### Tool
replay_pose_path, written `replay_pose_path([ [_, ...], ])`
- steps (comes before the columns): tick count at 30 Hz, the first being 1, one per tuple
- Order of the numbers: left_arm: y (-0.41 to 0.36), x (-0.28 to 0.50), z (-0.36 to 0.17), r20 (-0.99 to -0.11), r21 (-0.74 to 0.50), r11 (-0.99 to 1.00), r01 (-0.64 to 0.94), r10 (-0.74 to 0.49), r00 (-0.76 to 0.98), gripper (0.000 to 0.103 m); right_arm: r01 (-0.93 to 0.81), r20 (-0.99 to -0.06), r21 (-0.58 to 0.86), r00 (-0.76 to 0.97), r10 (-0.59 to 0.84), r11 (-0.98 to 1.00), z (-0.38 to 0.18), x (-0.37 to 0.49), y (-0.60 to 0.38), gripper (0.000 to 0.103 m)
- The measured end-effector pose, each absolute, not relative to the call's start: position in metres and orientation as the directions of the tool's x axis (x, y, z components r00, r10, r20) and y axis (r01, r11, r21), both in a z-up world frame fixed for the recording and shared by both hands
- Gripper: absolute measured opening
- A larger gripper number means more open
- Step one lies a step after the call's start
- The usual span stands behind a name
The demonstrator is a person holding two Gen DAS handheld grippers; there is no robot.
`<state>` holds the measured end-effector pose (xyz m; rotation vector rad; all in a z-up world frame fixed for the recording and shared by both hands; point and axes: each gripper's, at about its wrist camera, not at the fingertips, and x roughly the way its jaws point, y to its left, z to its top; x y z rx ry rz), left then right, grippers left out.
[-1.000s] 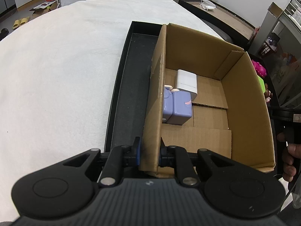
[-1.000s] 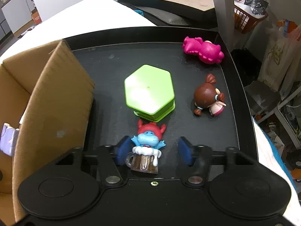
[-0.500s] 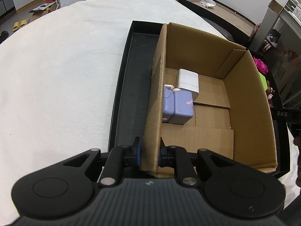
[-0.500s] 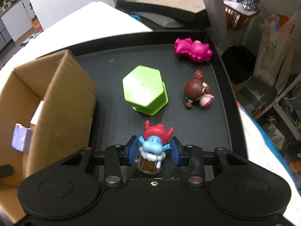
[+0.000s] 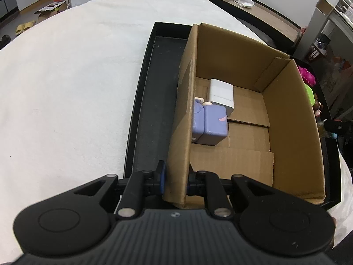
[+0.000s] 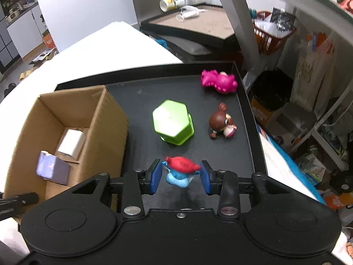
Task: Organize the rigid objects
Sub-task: 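Close the right gripper on the red-haired troll figure in the mug, then carry the troll figure with the right gripper into the box and release it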
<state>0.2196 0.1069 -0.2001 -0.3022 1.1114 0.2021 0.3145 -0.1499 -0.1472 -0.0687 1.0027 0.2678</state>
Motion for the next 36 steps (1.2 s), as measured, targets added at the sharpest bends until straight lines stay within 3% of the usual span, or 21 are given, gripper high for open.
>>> replay_pose_path([
  [13,0.110,0.216,-0.200,-0.896,-0.162,0.938,-0.307,-0.009,0.444,0.016,-0.326,-0.782,0.054,0.573,0.243,0.944,-0.093,0.304,-0.114,0.037],
  [36,0.120,0.211,-0.202,-0.882,-0.221,0.920,-0.323,-0.047,0.469,0.017,-0.433,-0.774,-0.045,0.585,0.243,0.900,-0.080,0.298,-0.036,0.037],
])
